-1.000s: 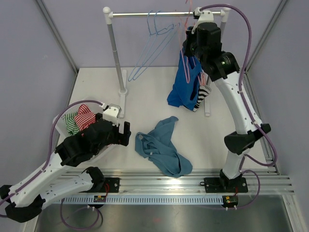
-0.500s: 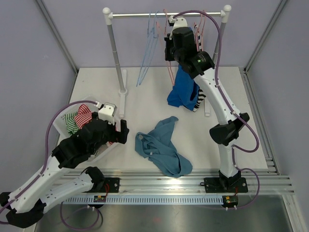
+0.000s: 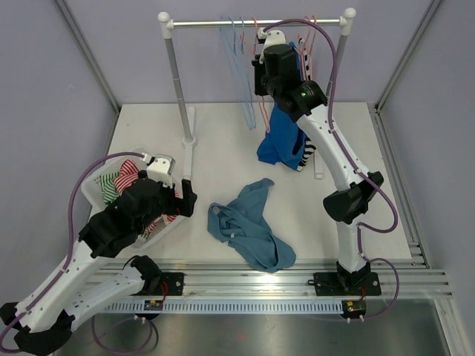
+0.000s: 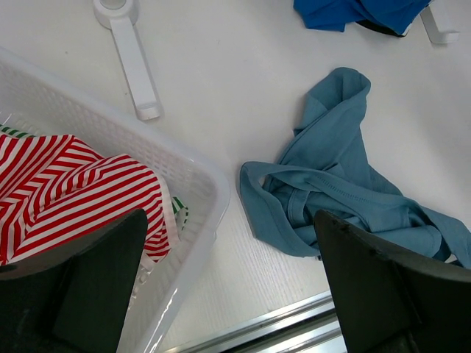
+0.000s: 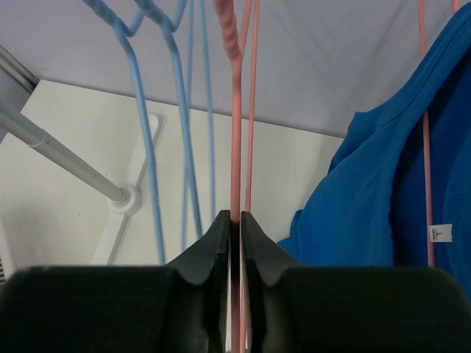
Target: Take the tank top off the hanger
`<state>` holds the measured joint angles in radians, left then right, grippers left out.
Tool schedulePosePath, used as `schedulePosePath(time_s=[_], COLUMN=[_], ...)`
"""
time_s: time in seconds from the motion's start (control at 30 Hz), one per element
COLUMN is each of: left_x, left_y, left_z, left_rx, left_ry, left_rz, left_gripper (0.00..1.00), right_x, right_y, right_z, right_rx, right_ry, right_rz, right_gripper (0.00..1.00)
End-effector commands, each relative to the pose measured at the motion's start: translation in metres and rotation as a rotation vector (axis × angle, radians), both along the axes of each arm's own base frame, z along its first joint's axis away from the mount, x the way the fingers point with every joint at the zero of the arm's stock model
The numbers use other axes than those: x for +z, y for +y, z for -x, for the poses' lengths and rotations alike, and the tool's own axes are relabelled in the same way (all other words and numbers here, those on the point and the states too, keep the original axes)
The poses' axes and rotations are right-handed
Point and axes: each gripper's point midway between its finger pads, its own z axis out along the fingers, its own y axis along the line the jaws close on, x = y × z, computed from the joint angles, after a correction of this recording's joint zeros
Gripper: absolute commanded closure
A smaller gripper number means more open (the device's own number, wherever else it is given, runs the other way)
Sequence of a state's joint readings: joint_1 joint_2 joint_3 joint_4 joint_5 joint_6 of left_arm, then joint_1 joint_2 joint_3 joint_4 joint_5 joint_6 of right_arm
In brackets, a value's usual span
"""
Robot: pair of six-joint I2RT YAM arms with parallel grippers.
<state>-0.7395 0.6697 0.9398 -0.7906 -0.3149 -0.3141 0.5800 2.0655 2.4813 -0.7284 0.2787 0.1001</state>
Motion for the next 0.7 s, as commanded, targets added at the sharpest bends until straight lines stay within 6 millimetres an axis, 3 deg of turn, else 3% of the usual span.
schedulePosePath(time_s=[0.0,0.17,0.2,0.27,0.37,0.4,0.43,0.47,0.53,0.6,0.63,0.67], left_x=[0.024,0.028,0.027,0.021,0.016,0.006,0.005,0.0,-0.013,-0.021,-0.038,-0.044], left_y=[-0.012,-0.019,-0.021,-0.029,-0.049,-0.056,-0.067,-0.072,-0.094,-0.111,-0.123,-0.131], left_z=[-0.004,-0.009,-0.01,-0.012,-0.014,-0.016,-0.015,-0.017,-0.019,-0.021,-0.023,-0.022], left_rx=[-0.017,0.006,0.013,0.003,-0.029,-0.029,-0.051,-0.048,-0.084,-0.113,-0.132,-0.156], left_ry=[-0.04,-0.006,0.006,0.03,0.049,0.078,0.078,0.083,0.108,0.124,0.16,0.176], left_rz=[0.083,0.11,0.126,0.141,0.187,0.174,0.177,0.162,0.134,0.13,0.095,0.088], left_gripper=[0.01,0.01,0.01,0.01,0.01,0.01,0.01,0.01,0.01,0.01,0.01,0.01], right_x=[0.041,0.071,0.074,0.087,0.101,0.105,0.123,0.115,0.12,0.124,0.138,0.125], right_y=[-0.017,-0.03,-0.031,-0.04,-0.052,-0.056,-0.065,-0.066,-0.07,-0.079,-0.085,-0.082], right_z=[0.019,0.036,0.039,0.051,0.073,0.08,0.098,0.103,0.121,0.146,0.171,0.175], right_rx=[-0.008,-0.002,0.001,-0.001,0.003,0.007,0.018,0.027,0.065,0.109,0.154,0.177], right_ry=[-0.073,-0.125,-0.131,-0.147,-0.162,-0.166,-0.2,-0.182,-0.193,-0.222,-0.263,-0.241], right_rz=[-0.018,-0.027,-0.024,-0.029,-0.044,-0.049,-0.074,-0.071,-0.087,-0.1,-0.13,-0.126], right_gripper=[0.81,0.61,0.51,0.43,0.18,0.12,0.01,0.0,0.0,0.01,0.0,0.0])
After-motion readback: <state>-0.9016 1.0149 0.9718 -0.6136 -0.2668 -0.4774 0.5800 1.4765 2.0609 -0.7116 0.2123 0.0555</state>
